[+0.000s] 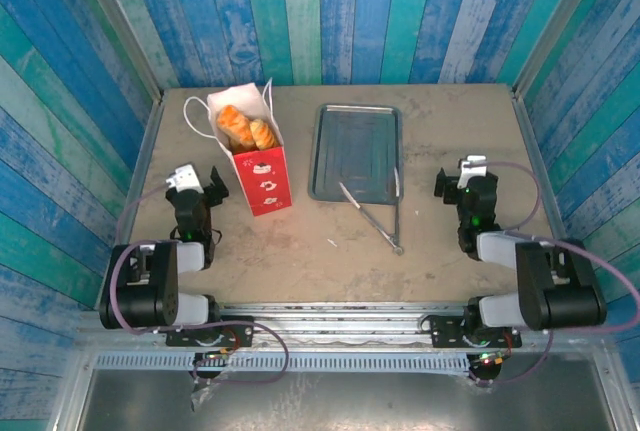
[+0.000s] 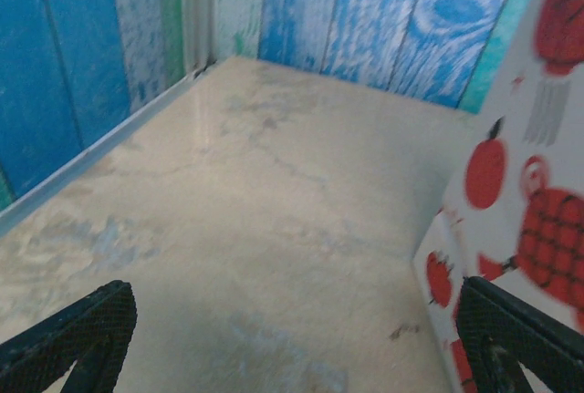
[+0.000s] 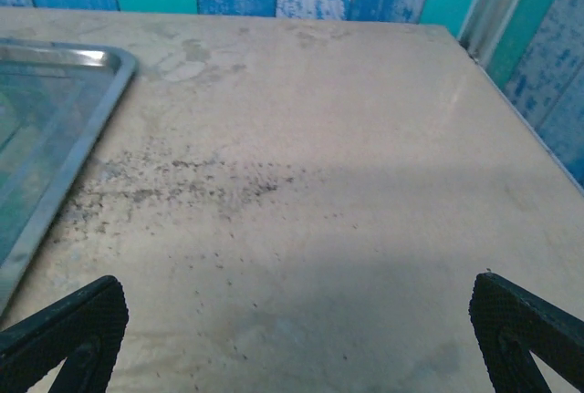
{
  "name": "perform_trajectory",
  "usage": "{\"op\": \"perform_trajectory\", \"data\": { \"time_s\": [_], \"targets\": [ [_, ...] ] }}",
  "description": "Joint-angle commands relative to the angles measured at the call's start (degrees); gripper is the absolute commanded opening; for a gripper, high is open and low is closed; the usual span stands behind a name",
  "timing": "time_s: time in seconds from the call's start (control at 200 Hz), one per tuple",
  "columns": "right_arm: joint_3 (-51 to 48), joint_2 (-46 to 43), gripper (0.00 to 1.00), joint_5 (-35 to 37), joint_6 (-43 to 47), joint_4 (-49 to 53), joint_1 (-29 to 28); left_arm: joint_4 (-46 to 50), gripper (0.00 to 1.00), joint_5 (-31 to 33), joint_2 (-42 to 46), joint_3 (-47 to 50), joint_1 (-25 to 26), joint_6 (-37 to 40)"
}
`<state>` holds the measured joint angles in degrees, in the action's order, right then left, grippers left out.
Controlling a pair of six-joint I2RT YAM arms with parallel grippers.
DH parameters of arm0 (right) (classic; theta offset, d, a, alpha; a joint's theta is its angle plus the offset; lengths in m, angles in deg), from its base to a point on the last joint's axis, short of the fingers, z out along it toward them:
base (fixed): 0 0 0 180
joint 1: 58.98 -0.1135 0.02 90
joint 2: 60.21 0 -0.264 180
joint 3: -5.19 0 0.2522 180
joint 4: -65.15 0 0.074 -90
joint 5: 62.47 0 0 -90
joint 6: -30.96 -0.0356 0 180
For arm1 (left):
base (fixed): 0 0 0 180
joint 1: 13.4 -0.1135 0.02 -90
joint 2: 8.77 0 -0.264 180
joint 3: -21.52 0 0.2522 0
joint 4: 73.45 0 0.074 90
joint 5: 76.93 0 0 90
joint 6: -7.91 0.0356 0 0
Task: Place the fake bread into the paper bag
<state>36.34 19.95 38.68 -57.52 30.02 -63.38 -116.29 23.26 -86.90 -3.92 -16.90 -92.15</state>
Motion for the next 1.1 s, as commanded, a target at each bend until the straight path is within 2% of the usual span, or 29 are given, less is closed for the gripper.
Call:
{"op": "perform_trajectory", "data": {
  "time_s": [0.0, 0.045, 0.115, 0.14, 0.185, 0.205, 0.245, 0.321, 0.586, 0.726, 1.097],
  "targets": [
    [-1.49, 7.42, 1.0, -2.09, -0.33, -15.03, 0.42, -7.47, 0.94, -4.33, -1.98, 0.53, 0.32, 3.54],
    [0.05, 7.98, 1.0, -3.29, 0.35, -13.12, 0.42, -9.25, 0.94, -5.66, -3.48, 0.76, 0.51, 4.31],
    [5.31, 5.86, 1.0, -4.54, 0.63, 1.12, 0.55, -18.81, 0.94, -5.56, -8.57, 2.44, 0.61, 4.7],
    [5.19, 7.07, 1.0, -4.33, 0.69, -0.79, 0.56, -19.9, 0.94, -5.62, -9.06, 2.43, 0.61, 4.87],
    [4.27, 7.65, 1.0, -4.56, 0.61, -3.72, 0.51, -12.61, 0.94, -6.15, -6.7, 1.21, 0.61, 4.47],
    [4.59, 7.36, 1.0, -4.56, 0.59, -2.81, 0.54, -10.65, 0.94, -5.87, -6.28, 0.53, 0.65, 4.29],
    [5.92, 6.39, 1.0, -4.78, 0.92, 1.6, 0.46, -12.8, 0.94, -6.93, -7.95, 0.08, 0.69, 5.15],
    [5.47, 7.06, 1.0, -4.67, 0.72, -0.45, 0.54, -6.72, 0.94, -6.85, -7.29, -2.33, 1.34, 5.72],
    [5.73, 6.79, 1.0, -4.75, 1.03, 0.49, 0.54, -7.62, 0.94, -5.54, -7.71, -2.28, 2.04, 6.21],
    [5.64, 6.68, 1.0, -4.88, 1.03, 0.52, 0.49, -5.25, 0.94, -9.6, -8.03, -3.77, 2.26, 8.36],
    [5.64, 6.67, 1.0, -4.75, 1.11, 0.49, 0.43, -4.91, 0.94, -9.32, -7.94, -3.8, 2.59, 8.55]
  ]
}}
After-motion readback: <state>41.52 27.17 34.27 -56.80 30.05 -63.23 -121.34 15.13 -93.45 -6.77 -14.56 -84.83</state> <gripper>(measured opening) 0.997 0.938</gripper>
